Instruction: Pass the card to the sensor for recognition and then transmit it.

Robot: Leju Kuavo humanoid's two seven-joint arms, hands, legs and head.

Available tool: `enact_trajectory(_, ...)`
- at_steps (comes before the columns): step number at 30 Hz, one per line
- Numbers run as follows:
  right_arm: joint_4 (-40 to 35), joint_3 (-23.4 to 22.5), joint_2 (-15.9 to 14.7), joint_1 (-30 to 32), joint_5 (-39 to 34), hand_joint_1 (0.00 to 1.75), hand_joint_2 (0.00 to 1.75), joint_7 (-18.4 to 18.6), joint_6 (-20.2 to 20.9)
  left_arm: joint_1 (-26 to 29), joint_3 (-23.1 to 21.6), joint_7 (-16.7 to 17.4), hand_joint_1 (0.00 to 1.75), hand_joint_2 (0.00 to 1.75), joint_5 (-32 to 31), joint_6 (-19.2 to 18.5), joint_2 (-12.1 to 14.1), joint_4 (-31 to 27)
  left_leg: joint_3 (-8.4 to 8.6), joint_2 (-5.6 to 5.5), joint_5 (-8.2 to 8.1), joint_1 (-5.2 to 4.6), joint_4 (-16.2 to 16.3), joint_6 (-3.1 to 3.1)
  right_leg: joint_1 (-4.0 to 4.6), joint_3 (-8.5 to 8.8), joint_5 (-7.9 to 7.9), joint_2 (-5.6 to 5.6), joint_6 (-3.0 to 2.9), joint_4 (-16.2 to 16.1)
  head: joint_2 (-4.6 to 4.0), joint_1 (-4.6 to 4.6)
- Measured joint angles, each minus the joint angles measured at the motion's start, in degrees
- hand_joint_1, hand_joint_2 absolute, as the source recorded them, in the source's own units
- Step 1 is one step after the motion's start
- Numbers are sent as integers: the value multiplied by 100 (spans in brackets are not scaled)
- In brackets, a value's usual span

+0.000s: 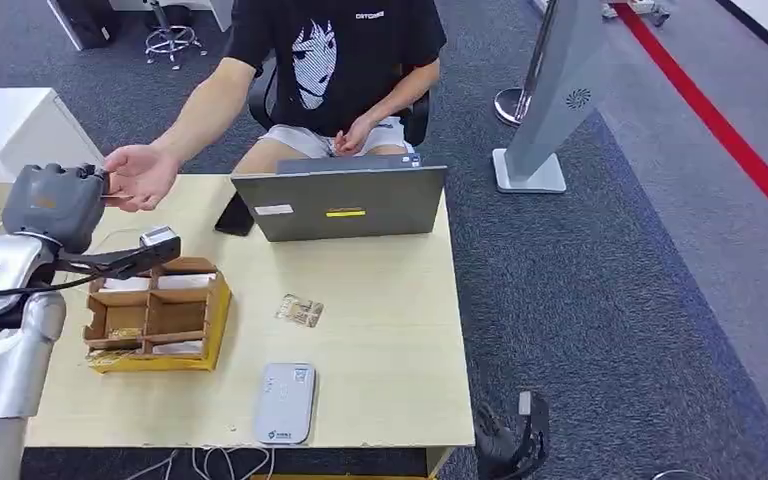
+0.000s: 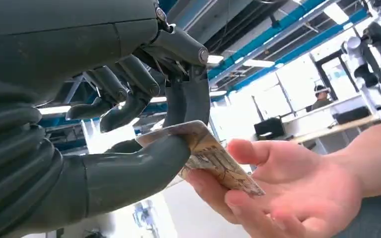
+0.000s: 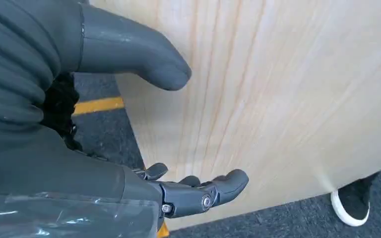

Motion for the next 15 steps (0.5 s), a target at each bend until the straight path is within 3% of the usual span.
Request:
enact_trajectory(12, 17, 24, 7, -9, 0, 0, 175, 9, 2, -149, 0, 0, 175, 175, -13, 22, -2, 381, -7, 9, -1, 3, 0, -1, 0, -9, 0, 10, -1, 1, 0, 2)
enact_trajectory(13, 17, 26, 7, -9, 0, 0, 175, 7, 7, -152, 0, 0, 68, 175, -11, 31, -2, 394, -7, 10, -1, 3, 0, -1, 0, -10, 0, 11, -1, 1, 0, 2)
enact_trajectory(14, 17, 28, 7, -9, 0, 0, 175, 4, 7, -151, 0, 0, 0, 175, 0, 37, -4, 405, -8, 11, -1, 3, 0, -1, 0, -10, 0, 12, -1, 1, 0, 2)
enact_trajectory(15, 20, 31, 7, -9, -7, 0, 175, 0, 7, -146, 0, -4, 0, 175, 4, 53, -4, 407, -8, 11, -1, 3, 0, -1, 0, -10, 0, 12, -1, 1, 0, 0)
